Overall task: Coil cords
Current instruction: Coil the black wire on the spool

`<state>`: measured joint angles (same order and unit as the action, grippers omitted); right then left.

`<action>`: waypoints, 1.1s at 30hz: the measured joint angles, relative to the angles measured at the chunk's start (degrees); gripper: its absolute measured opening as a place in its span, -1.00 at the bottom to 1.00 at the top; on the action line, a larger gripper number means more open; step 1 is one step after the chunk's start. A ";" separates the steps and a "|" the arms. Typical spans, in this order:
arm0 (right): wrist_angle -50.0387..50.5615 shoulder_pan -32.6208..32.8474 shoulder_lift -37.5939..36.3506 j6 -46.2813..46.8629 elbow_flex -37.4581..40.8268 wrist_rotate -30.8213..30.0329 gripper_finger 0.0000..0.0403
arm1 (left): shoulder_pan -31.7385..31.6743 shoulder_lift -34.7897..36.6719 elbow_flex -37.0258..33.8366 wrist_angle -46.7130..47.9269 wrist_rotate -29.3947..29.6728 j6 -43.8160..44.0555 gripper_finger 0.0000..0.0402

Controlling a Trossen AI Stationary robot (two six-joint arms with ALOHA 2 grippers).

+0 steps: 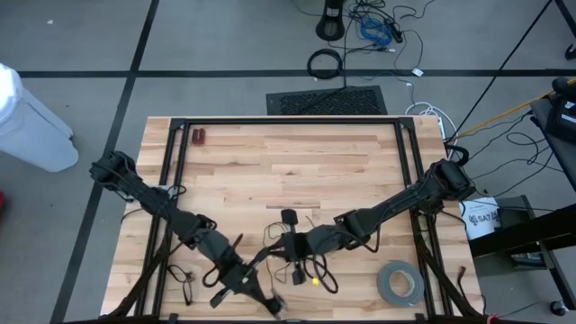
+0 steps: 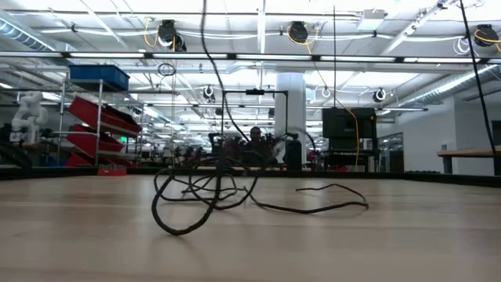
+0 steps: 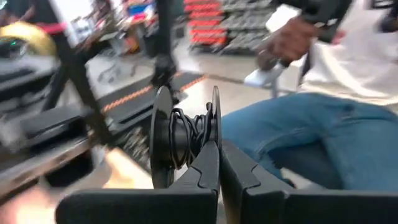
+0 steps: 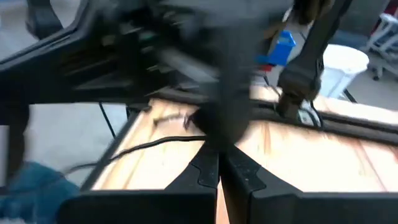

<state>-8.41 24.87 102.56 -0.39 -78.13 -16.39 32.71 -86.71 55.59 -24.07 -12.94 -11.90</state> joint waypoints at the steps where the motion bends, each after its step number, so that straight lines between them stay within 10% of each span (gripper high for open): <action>1: 1.91 0.41 -0.46 0.16 0.00 -1.37 -1.00 | -0.07 0.42 0.00 1.19 1.05 0.17 -1.00; 33: 7.48 3.42 -5.12 -3.41 -0.11 -7.55 -1.00 | -2.37 2.31 0.00 11.23 18.73 8.64 -1.00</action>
<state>-0.93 28.29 97.44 -3.80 -78.24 -23.94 30.34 -84.40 55.59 -12.84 5.78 -3.26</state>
